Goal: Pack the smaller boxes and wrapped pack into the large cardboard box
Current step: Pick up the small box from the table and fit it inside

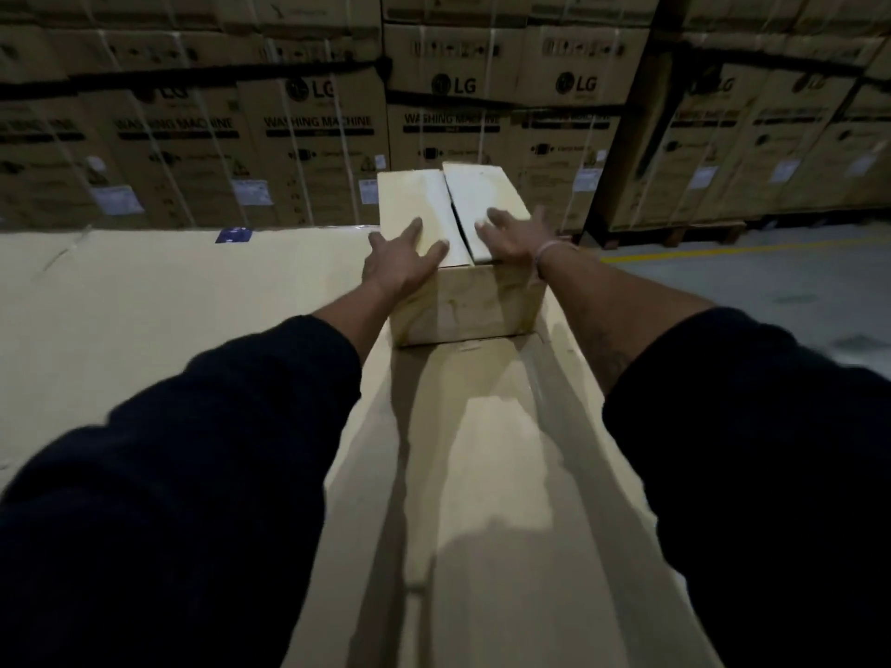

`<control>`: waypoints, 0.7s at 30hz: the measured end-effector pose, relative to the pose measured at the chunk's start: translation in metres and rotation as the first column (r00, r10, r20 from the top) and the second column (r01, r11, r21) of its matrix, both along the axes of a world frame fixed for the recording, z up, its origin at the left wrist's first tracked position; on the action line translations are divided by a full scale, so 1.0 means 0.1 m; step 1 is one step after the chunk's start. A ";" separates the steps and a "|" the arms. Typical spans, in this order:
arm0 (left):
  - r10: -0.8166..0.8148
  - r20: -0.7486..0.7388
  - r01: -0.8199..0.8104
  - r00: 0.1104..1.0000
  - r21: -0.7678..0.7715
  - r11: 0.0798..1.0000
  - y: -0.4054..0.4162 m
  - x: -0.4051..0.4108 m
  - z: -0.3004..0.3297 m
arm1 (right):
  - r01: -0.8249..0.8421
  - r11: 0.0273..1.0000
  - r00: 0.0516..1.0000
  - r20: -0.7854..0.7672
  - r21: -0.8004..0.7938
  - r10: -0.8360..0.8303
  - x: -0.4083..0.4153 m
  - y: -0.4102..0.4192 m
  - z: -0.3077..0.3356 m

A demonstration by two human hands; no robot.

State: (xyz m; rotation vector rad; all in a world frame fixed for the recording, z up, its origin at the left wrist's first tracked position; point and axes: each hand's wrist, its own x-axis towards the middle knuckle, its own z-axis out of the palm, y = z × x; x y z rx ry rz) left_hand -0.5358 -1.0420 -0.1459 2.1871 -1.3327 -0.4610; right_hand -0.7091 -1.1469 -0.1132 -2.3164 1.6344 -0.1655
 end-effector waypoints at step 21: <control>-0.130 -0.080 0.123 0.988 -0.087 0.989 0.44 0.17 -0.02 | 0.032 0.998 0.996 -0.090 0.051 -0.027 -0.10 0.64 0.02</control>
